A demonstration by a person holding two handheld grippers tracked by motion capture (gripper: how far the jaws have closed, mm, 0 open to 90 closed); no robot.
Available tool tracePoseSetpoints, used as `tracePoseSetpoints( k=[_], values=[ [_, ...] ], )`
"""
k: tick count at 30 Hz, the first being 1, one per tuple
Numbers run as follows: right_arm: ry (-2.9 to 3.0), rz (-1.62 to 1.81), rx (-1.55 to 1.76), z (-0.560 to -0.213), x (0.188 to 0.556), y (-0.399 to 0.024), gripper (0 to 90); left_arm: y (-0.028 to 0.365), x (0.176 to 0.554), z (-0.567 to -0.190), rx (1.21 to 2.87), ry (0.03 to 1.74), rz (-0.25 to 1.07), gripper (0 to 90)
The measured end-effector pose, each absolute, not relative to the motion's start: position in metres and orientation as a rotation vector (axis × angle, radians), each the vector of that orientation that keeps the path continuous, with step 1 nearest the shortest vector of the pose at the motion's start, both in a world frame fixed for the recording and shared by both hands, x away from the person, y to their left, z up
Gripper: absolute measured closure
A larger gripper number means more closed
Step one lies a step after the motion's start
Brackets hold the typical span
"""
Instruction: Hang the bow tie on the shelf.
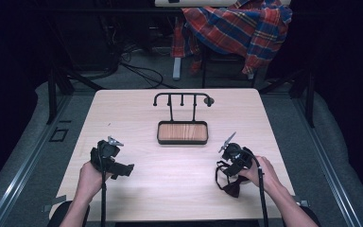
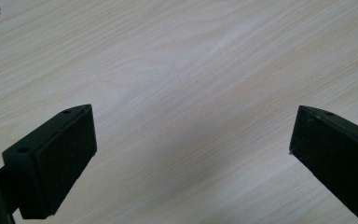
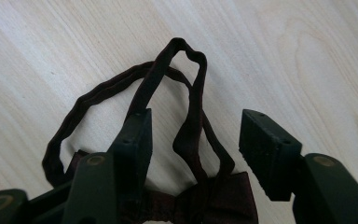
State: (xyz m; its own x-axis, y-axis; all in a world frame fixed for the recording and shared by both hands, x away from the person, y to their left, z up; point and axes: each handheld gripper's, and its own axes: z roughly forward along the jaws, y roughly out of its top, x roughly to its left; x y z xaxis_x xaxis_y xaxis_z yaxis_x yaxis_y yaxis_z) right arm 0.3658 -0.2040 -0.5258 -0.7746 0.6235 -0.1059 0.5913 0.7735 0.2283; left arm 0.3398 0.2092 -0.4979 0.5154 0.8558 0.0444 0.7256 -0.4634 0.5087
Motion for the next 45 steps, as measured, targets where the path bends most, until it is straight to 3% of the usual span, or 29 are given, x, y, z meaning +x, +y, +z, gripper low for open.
tracePoseSetpoints(
  k=[5,16,29,45],
  values=[
    [2.777,0.239,0.935,-0.529,0.365,-0.202,63.0,0.209,0.34,-0.498,2.33,1.3,0.412,0.6],
    [2.771,0.203,0.934,-0.532,0.365,-0.203,69.3,0.209,0.34,-0.498,2.331,1.302,0.412,0.7],
    [2.768,0.162,0.909,-0.533,0.363,-0.203,85.8,0.21,0.34,-0.498,2.333,1.304,0.413,0.8],
    [2.691,0.272,0.988,-0.516,0.361,-0.215,88.1,0.21,0.34,-0.498,2.335,1.303,0.415,0.8]
  ],
)
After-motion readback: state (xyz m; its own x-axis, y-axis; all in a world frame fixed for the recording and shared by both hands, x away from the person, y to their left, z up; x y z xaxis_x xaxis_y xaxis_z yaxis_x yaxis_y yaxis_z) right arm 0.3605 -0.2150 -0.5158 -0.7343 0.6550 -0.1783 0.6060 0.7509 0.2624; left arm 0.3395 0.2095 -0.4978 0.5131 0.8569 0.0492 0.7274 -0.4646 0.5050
